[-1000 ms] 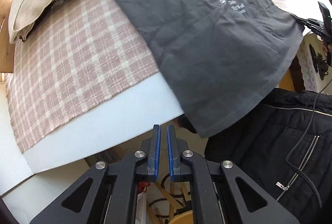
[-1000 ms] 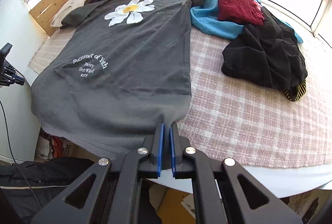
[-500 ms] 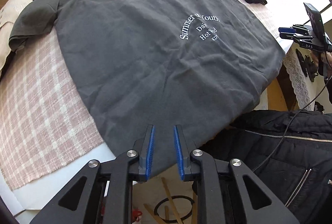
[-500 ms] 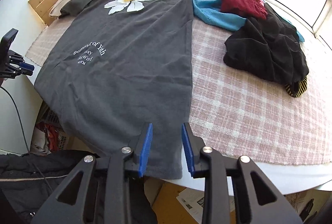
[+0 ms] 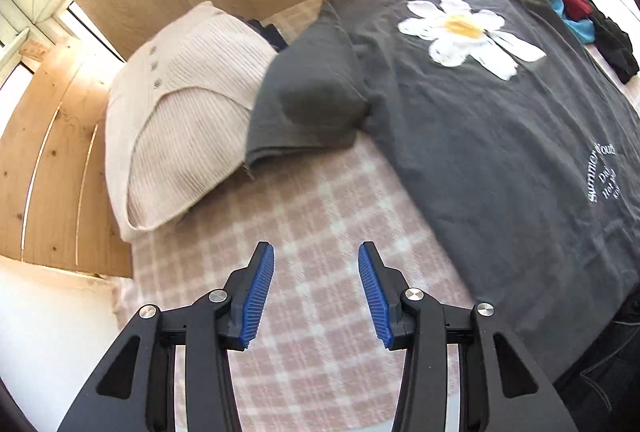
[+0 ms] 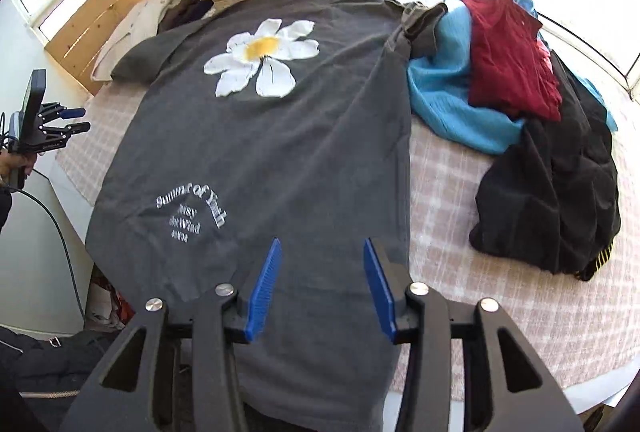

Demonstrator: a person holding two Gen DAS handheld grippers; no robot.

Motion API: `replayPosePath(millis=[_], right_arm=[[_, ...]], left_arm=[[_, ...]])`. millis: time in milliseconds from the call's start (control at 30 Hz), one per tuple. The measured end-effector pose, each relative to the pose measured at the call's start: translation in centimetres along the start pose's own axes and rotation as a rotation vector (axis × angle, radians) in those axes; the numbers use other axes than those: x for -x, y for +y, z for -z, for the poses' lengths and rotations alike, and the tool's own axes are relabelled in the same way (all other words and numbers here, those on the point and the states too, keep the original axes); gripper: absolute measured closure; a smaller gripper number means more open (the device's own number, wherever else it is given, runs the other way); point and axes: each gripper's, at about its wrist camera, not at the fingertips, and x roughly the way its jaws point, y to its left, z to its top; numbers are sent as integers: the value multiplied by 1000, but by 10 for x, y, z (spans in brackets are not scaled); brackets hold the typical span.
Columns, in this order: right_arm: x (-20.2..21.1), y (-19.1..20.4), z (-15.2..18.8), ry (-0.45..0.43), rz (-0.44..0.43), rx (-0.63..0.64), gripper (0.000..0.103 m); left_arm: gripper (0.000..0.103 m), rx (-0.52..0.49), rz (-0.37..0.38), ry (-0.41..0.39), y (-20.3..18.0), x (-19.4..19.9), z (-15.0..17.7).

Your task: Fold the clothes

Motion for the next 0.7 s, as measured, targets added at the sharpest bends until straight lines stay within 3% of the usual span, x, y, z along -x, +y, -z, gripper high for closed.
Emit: replayPosePath(millis=[200, 400, 533, 700], right_arm=[[-59, 108, -125, -35, -80, 124, 54], [-159, 208, -224, 1, -234, 111, 54], [-221, 242, -261, 63, -229, 79, 54], [-263, 253, -270, 144, -193, 45, 54]], left_arm=[[61, -59, -11, -8, 46, -41, -13], [61, -20, 67, -26, 51, -50, -20], [61, -5, 103, -57, 53, -46, -24], [61, -3, 93, -64, 59, -50, -22]])
